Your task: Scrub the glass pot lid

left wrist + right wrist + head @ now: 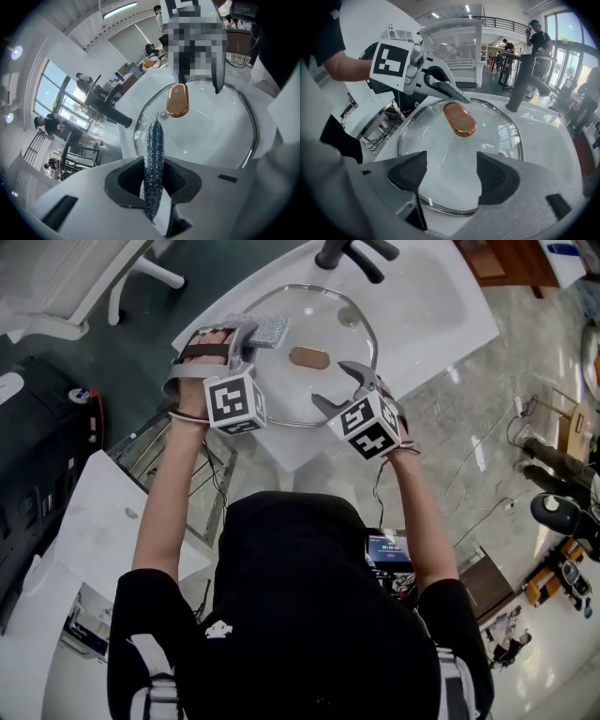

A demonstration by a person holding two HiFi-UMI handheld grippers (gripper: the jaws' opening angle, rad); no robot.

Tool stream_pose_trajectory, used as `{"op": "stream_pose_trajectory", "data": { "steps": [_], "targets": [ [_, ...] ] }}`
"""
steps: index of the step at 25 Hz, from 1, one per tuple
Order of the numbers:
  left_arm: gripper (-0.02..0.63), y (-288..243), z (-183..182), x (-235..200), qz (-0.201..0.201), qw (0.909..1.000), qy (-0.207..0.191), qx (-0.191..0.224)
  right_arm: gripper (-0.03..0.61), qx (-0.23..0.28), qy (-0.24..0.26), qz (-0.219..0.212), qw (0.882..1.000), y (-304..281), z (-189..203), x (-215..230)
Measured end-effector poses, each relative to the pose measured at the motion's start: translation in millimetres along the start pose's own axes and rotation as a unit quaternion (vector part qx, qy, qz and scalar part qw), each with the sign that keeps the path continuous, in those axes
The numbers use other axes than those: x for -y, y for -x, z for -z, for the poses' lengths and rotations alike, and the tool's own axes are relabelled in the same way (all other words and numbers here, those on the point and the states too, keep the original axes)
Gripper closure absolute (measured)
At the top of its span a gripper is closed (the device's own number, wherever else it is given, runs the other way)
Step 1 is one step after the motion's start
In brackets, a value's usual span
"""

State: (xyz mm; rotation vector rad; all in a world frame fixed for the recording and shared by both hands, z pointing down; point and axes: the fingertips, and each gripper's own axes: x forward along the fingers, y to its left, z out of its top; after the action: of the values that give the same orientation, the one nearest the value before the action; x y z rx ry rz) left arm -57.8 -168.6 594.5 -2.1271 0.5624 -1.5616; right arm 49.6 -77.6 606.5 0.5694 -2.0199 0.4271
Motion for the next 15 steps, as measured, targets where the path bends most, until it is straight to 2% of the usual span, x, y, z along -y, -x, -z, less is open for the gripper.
{"op": "stream_pose_trajectory", "data": {
  "steps": [15],
  "targets": [
    [0.546,3.2,1.2,7.9,0.017,0.9998,0.006,-0.002,0.259,-0.004,0.000,0.000,1.000,0.3,-0.7,0.4]
  ]
}}
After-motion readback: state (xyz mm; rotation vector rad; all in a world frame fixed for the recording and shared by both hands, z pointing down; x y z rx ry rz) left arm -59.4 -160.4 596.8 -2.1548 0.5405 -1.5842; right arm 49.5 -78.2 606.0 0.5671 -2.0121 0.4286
